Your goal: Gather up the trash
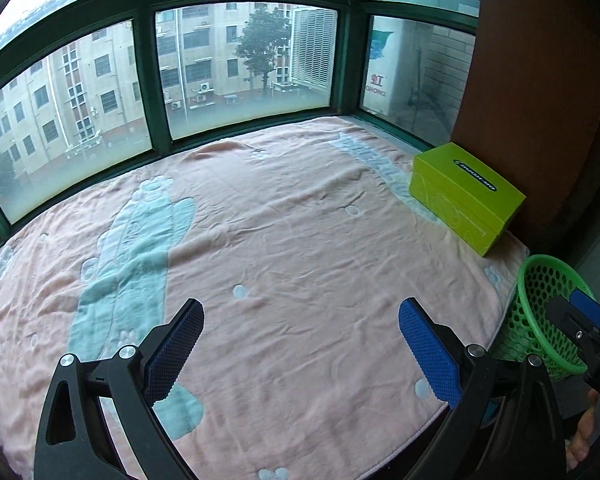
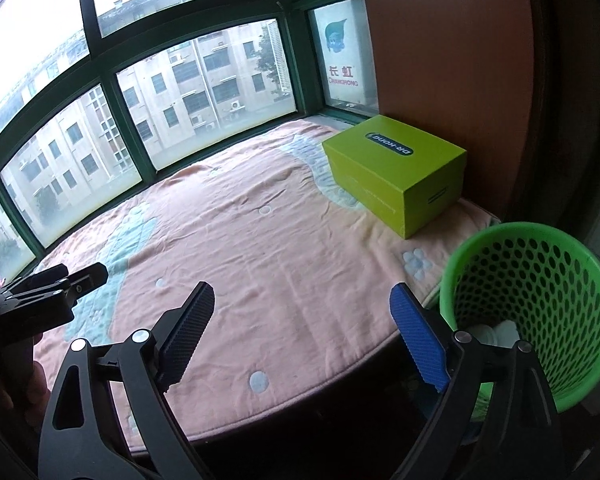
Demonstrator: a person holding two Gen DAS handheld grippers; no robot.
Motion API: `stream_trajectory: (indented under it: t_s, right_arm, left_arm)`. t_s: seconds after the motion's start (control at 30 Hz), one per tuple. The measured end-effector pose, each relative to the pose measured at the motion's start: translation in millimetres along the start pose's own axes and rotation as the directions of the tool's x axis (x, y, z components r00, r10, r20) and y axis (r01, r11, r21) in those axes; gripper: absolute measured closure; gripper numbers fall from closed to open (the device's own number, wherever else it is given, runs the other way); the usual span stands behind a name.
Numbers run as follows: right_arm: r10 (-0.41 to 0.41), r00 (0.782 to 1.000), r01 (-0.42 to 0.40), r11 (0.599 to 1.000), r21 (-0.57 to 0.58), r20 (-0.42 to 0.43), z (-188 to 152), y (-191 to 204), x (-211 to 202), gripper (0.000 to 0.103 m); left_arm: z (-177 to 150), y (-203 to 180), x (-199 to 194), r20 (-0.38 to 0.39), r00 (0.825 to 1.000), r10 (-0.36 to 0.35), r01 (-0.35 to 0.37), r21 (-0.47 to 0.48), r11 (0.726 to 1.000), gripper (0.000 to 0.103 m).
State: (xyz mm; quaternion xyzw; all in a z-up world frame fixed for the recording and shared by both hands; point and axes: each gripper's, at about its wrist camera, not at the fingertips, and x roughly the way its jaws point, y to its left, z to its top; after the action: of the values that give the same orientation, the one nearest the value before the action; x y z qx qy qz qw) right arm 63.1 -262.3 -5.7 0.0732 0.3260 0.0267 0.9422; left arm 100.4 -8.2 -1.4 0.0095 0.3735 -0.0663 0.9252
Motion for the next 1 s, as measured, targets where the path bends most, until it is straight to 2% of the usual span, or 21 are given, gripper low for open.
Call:
stream_trajectory:
  t_s: [0.5, 1.0]
  right_arm:
    - [-0.025, 1.0, 0.025, 0.999, -0.034, 0.006, -3.1, 12.4, 0.4, 0.008]
    - [-0.031, 0.999, 0.032, 0.998, -0.05, 0.012, -3.2, 15.8, -0.2, 0.007]
  left_arm:
    - [-3.7, 19.0, -7.9, 0.021, 0.999, 0.034, -0.033, -0.024, 0.999, 0.007]
    - [-9.3, 22.5, -15.0, 0.03, 0.999, 0.046, -0.046, 0.0, 0.999, 0.007]
